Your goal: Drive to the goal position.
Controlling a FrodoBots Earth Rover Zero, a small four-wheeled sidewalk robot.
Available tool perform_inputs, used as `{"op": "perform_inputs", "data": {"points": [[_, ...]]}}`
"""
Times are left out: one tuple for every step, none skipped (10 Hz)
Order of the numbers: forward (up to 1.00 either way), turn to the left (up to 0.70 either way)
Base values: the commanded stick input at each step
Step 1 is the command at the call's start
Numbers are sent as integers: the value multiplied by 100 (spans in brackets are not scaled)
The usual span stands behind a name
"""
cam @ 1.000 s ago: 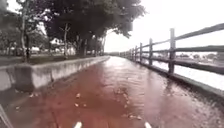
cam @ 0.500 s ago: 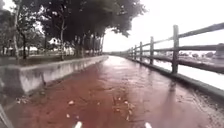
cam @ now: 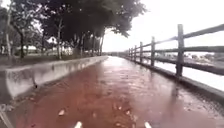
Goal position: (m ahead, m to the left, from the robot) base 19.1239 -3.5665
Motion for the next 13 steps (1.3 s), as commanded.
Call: {"op": "perform_inputs", "data": {"points": [[50,0],[50,0],[50,0],[50,0],[50,0],[50,0],[50,0],[50,0],[50,0],[50,0],[50,0],[50,0],[50,0]]}}
